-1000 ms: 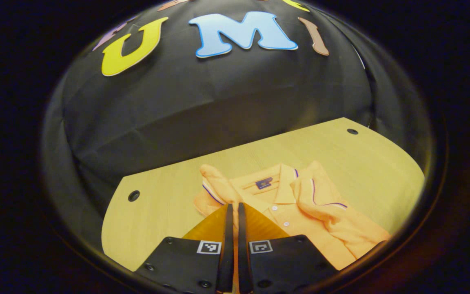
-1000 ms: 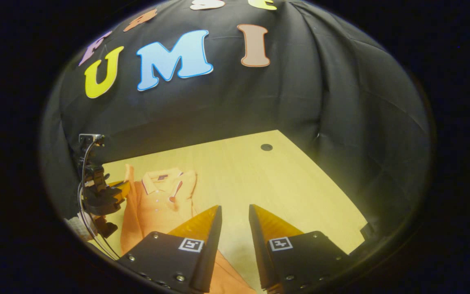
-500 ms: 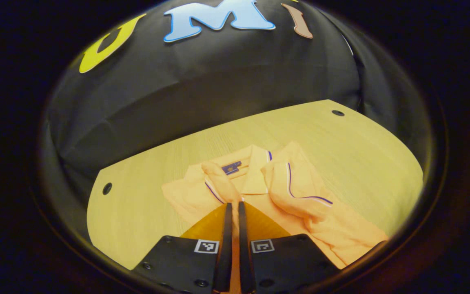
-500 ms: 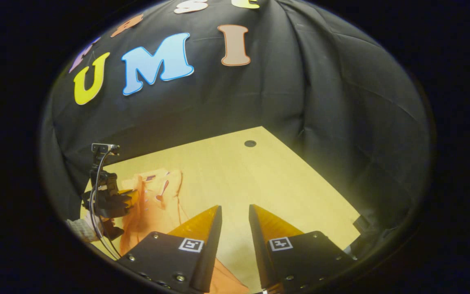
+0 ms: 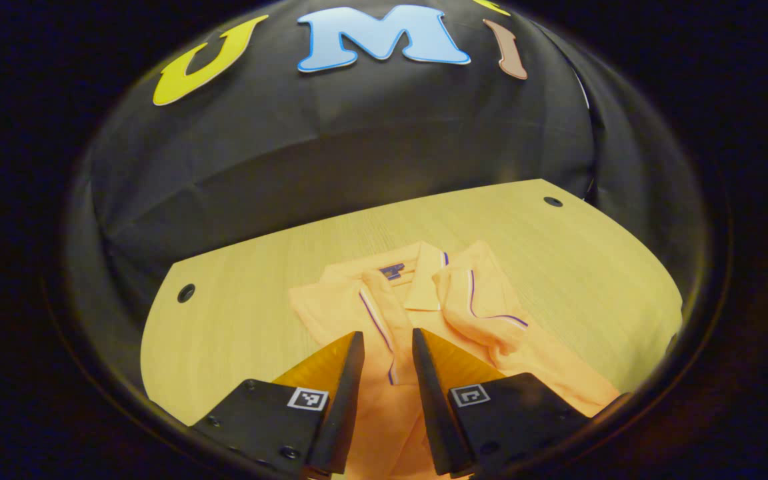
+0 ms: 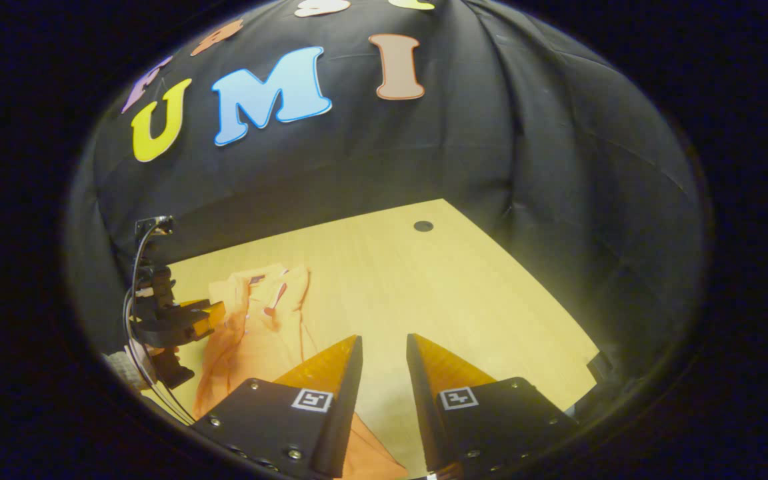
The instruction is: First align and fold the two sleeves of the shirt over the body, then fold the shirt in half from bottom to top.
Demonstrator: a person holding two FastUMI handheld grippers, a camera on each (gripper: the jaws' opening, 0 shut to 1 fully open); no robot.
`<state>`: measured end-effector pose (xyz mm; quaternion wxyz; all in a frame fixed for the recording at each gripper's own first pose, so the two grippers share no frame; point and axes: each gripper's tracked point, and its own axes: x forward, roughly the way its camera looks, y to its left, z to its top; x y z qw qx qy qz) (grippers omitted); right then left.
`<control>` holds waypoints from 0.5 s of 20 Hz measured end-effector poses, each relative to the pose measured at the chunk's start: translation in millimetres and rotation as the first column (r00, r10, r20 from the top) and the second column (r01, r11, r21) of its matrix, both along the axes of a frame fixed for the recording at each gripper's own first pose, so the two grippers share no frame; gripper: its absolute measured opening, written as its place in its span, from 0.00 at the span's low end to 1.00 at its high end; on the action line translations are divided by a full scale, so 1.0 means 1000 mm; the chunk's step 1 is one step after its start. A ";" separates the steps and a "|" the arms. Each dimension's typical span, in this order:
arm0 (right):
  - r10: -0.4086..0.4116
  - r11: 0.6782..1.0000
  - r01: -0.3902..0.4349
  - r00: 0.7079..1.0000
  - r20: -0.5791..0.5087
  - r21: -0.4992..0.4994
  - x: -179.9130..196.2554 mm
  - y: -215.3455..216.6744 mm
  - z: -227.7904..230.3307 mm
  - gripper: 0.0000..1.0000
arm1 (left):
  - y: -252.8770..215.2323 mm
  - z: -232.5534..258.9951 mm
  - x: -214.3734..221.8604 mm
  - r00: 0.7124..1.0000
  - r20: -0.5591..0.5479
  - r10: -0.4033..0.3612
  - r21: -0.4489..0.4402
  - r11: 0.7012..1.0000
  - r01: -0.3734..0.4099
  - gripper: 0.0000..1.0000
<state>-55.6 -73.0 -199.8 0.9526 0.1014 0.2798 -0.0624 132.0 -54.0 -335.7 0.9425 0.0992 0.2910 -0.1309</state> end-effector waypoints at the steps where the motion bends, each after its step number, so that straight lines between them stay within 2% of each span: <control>1: 0.029 1.000 -0.029 1.000 -0.007 0.001 0.001 0.007 -0.005 0.44 | 0.011 0.002 -0.010 1.000 0.000 0.007 0.005 1.000 -0.007 0.59; 2: 0.059 0.998 -0.059 0.998 -0.014 0.001 0.001 0.014 -0.011 0.44 | 0.022 0.003 -0.023 1.000 -0.002 0.016 0.011 1.000 -0.016 0.61; 3: 0.089 0.996 -0.089 0.996 -0.025 -0.001 0.000 0.020 -0.017 0.44 | 0.033 0.004 -0.038 1.000 -0.007 0.027 0.017 1.000 -0.027 0.51; 4: 0.119 0.993 -0.119 0.992 -0.034 -0.002 -0.002 0.026 -0.023 0.44 | 0.043 0.005 -0.054 0.999 -0.014 0.037 0.021 0.999 -0.037 0.56; 5: 0.150 0.989 -0.150 0.988 -0.046 -0.001 -0.004 0.033 -0.030 0.44 | 0.054 0.005 -0.071 0.999 -0.019 0.050 0.027 0.998 -0.050 0.56; 6: 0.182 0.983 -0.182 0.981 -0.061 0.003 -0.007 0.039 -0.038 0.44 | 0.063 0.004 -0.088 0.998 -0.028 0.062 0.033 0.998 -0.061 0.51; 8: 0.248 0.968 -0.249 0.963 -0.100 0.004 -0.017 0.053 -0.056 0.44 | 0.080 -0.003 -0.126 0.995 -0.055 0.087 0.045 0.995 -0.085 0.61; 10: 0.310 0.949 -0.314 0.939 -0.146 -0.004 -0.028 0.063 -0.073 0.44 | 0.094 -0.013 -0.157 0.989 -0.089 0.114 0.057 0.992 -0.110 0.61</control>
